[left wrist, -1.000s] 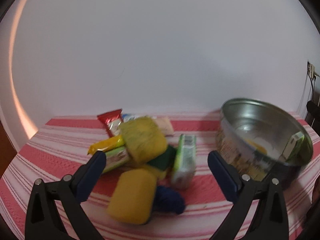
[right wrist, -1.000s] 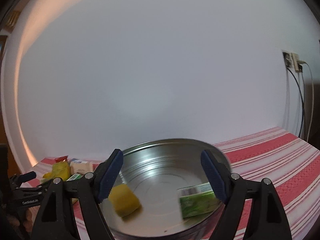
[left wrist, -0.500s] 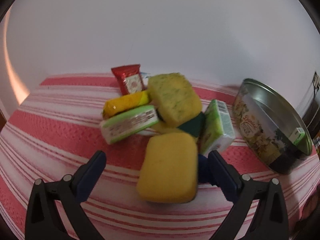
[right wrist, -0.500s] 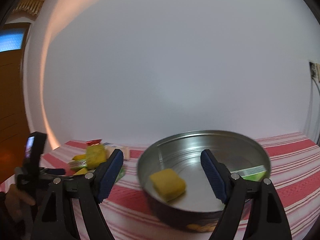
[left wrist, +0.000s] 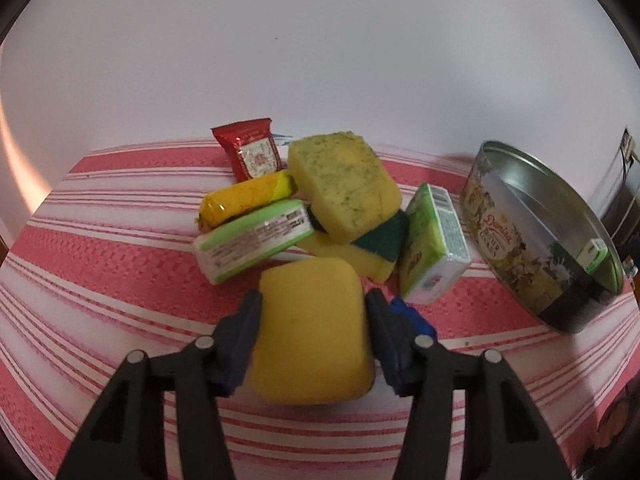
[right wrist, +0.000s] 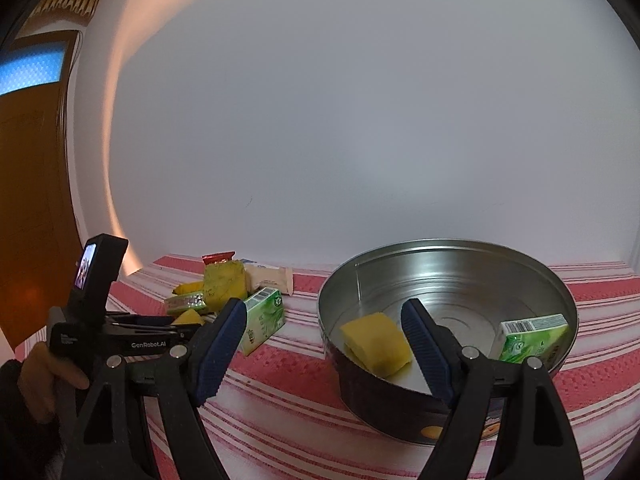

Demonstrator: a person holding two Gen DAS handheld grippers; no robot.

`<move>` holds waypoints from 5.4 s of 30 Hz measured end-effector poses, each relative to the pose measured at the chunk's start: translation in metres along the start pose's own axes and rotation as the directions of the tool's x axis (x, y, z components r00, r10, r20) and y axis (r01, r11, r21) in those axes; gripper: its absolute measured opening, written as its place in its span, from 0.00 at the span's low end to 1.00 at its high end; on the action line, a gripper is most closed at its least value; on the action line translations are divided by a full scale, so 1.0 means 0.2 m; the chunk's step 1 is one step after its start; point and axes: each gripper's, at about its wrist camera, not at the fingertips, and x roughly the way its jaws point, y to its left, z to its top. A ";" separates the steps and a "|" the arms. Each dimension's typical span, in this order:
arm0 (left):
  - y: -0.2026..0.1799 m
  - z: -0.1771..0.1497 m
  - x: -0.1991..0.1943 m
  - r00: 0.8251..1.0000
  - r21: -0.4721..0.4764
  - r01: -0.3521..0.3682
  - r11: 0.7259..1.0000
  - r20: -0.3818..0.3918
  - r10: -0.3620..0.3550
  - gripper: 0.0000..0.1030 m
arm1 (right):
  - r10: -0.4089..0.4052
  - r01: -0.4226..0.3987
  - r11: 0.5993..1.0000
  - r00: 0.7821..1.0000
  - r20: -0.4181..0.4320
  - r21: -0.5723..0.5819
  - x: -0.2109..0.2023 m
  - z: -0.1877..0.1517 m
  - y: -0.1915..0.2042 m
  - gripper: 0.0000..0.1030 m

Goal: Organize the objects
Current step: 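Grasp another yellow sponge from the pile with the left tool, then grasp the blue knitted cloth with the right tool while the left tool holds the sponge, then carry the sponge with the left tool over the tin while the right tool carries the cloth, then open the left tool releasing the sponge into the tin while the right tool releases the cloth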

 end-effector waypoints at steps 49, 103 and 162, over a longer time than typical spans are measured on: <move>0.31 0.06 -0.35 0.947 -0.228 -0.052 0.972 0.297 0.120 0.51 | 0.234 -0.246 0.969 0.895 -0.379 0.017 0.55 0.00 0.46 0.40; -0.58 0.10 -0.36 0.915 0.082 0.051 0.995 0.394 -0.080 0.51 | -0.279 0.277 0.960 0.959 0.052 0.046 0.04 0.33 -0.38 0.40; -1.28 0.08 -0.04 0.951 0.266 0.072 0.961 0.272 -0.147 0.99 | -0.284 0.280 0.918 0.958 -0.030 0.279 0.11 0.22 -0.96 0.82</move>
